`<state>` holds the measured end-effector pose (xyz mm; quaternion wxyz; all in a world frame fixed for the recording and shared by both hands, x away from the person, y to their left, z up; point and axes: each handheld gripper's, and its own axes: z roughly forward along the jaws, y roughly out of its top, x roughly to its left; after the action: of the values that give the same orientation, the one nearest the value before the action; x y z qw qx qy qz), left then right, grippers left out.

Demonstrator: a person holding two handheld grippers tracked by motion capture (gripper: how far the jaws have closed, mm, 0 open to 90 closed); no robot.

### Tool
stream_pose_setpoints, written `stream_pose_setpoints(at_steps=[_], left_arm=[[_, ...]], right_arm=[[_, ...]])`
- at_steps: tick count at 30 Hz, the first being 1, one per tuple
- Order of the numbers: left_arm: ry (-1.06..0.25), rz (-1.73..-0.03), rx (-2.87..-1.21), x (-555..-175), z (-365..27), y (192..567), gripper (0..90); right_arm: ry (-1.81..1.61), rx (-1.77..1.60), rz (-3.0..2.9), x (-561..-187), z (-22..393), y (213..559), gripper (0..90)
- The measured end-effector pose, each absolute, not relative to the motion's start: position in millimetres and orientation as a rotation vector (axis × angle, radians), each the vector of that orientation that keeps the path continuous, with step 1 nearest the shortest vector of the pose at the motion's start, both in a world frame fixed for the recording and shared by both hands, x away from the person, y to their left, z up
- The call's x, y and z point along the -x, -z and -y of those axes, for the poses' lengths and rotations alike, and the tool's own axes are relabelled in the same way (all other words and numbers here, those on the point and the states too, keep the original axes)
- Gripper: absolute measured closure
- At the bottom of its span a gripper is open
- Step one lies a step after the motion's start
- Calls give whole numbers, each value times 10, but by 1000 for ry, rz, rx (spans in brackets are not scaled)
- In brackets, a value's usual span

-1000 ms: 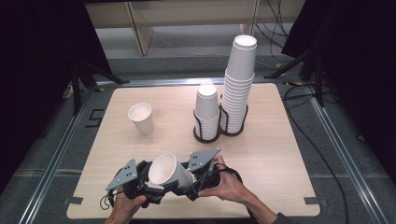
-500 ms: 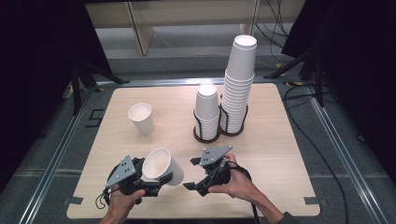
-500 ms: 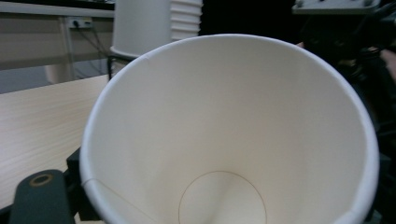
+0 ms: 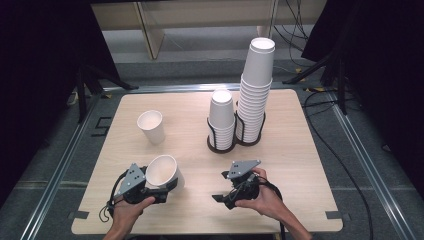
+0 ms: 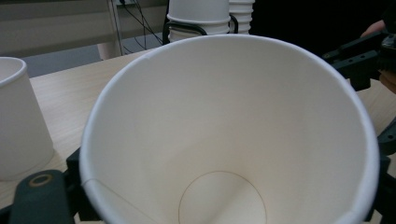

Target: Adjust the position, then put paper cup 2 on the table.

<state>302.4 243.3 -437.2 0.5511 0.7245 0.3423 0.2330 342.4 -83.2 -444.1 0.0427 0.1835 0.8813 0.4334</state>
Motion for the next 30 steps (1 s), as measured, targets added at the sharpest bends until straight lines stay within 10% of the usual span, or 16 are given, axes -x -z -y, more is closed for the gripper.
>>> stream_pose_setpoints(at_steps=[30], left_arm=[[-605,-929,-1682,-3586,-2339,4404,138]], right_arm=[[-1289,-732,-2596,-3380,1176,4530,171]])
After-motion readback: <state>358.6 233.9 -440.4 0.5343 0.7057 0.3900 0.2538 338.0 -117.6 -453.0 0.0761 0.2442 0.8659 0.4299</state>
